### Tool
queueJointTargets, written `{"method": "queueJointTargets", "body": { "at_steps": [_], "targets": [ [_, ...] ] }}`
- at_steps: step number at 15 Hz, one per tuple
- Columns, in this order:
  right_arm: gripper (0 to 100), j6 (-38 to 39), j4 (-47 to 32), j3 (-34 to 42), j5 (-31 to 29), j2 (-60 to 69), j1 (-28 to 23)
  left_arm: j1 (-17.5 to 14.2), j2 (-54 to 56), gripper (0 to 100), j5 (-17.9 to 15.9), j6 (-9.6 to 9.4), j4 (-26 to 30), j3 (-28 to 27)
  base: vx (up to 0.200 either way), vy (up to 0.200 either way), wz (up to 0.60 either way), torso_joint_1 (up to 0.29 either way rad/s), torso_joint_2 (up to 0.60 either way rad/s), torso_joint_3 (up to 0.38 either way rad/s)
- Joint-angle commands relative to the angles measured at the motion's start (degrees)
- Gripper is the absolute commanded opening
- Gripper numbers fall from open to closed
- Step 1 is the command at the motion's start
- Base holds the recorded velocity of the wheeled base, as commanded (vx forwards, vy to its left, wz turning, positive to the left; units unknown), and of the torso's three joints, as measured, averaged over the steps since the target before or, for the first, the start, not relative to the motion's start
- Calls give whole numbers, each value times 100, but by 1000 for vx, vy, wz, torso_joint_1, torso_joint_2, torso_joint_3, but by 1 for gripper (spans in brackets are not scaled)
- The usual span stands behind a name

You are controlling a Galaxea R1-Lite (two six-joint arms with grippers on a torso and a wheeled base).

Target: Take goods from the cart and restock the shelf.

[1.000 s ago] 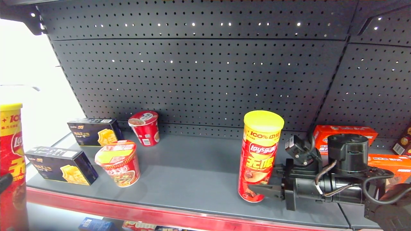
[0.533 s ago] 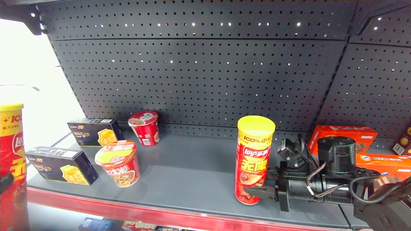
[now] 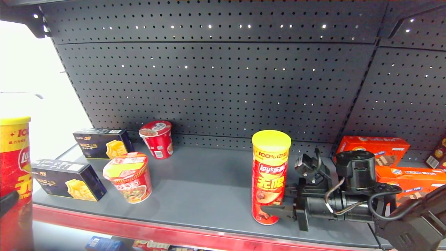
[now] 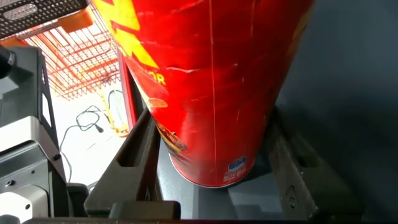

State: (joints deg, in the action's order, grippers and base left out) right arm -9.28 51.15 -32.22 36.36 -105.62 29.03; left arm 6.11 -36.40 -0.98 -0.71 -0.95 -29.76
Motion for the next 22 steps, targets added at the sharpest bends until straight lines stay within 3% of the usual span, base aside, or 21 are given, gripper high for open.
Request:
{"method": "queueJointTargets", "body": {
  "at_steps": [1,8,9,13,15,22],
  "targets": [
    [0,-4,0,23,2,-29,15,-4,-34,0,1,0,7,14,0,0,0,0,0,0],
    [0,-13,26,111,2,-3,147,-4,-69,0,1,9,-19,84,0,0,0,0,0,0],
    [100,-22,44,119,2,-3,147,-4,-60,0,1,9,-19,93,0,0,0,0,0,0],
    [100,-30,149,155,-7,-11,138,-4,-60,0,1,9,-28,102,0,0,0,0,0,0],
    [100,-39,158,269,-7,129,138,-4,-60,0,-8,141,-37,102,0,0,0,0,0,0],
    [100,-22,97,1033,-7,1281,-11,-4,-43,0,1,150,-46,110,0,0,0,0,0,0]
  ]
}}
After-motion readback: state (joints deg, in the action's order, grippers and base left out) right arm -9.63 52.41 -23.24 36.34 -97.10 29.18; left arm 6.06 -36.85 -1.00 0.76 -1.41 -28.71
